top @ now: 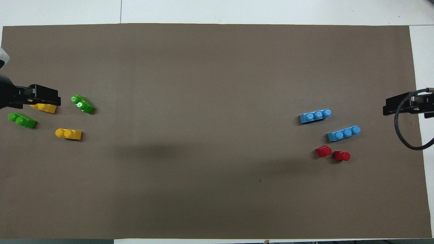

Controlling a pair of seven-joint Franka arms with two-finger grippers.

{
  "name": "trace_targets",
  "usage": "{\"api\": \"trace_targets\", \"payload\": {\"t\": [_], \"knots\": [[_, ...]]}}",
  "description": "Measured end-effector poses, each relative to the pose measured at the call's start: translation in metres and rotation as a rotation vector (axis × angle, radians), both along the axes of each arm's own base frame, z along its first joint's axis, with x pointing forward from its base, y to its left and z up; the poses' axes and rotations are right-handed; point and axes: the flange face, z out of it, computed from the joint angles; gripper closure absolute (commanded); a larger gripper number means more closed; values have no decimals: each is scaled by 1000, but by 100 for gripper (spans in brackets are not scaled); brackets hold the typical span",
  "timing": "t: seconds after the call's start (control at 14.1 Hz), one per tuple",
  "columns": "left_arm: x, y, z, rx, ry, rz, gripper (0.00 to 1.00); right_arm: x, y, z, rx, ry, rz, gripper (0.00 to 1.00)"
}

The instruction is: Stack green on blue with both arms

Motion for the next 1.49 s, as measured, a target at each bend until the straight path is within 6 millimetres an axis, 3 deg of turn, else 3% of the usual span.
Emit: {"api": "trace_targets", "payload": {"t": [0.57,1.13,1.49], "knots": [[0,0,1,0,-1,0,0,0,0,0,0,0,0,0],[-10,-1,15,3,-13,-2,0,0,0,-1,0,-1,-8,3],[-15,-1,15,4,3,15,0,7,0,-12,-5,-28,-183,2]]}}
